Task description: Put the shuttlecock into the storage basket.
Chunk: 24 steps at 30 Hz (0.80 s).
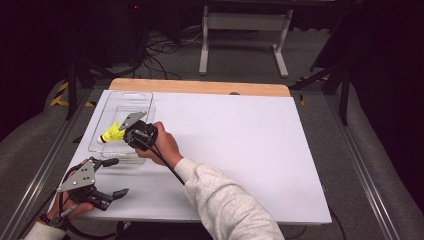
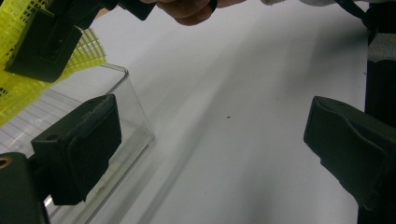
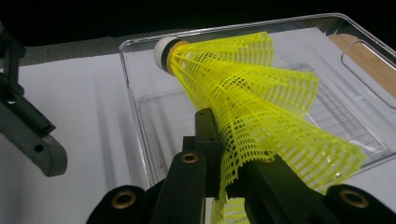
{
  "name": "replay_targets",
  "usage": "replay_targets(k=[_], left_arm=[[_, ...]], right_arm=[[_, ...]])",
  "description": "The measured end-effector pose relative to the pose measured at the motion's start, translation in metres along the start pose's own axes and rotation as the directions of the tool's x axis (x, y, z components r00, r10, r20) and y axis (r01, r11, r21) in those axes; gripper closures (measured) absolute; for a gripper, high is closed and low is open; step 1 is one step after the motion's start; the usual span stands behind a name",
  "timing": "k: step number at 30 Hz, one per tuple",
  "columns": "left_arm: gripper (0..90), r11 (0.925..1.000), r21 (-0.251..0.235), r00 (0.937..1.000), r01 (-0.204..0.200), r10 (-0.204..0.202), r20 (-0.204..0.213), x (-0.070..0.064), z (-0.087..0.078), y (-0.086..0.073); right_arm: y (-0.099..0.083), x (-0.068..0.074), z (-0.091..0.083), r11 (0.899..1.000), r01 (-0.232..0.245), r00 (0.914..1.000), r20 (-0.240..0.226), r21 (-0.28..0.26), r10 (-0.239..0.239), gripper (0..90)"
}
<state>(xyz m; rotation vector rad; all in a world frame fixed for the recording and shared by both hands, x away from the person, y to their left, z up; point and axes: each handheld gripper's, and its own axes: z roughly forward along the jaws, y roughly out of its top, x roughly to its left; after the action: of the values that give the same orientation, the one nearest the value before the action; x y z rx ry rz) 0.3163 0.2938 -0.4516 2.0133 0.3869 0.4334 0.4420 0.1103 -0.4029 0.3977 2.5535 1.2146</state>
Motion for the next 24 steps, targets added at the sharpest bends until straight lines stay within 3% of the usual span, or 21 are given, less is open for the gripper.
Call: replay_targets(k=[7, 24], left_arm=[[5.0, 1.0, -0.004, 1.0, -0.003, 0.003, -0.002, 0.0, -0.001, 0.0], [4.9, 1.0, -0.003, 1.0, 0.002, -0.002, 0.001, 0.0, -0.001, 0.0]], right_arm=[[0.001, 0.0, 0.009, 1.0, 0.001, 1.0, -0.009, 0.019, -0.001, 88.0], [-0.008, -0.004, 0.036, 0.992, -0.021, 0.9988, -0.041, 0.121, 0.026, 87.8]])
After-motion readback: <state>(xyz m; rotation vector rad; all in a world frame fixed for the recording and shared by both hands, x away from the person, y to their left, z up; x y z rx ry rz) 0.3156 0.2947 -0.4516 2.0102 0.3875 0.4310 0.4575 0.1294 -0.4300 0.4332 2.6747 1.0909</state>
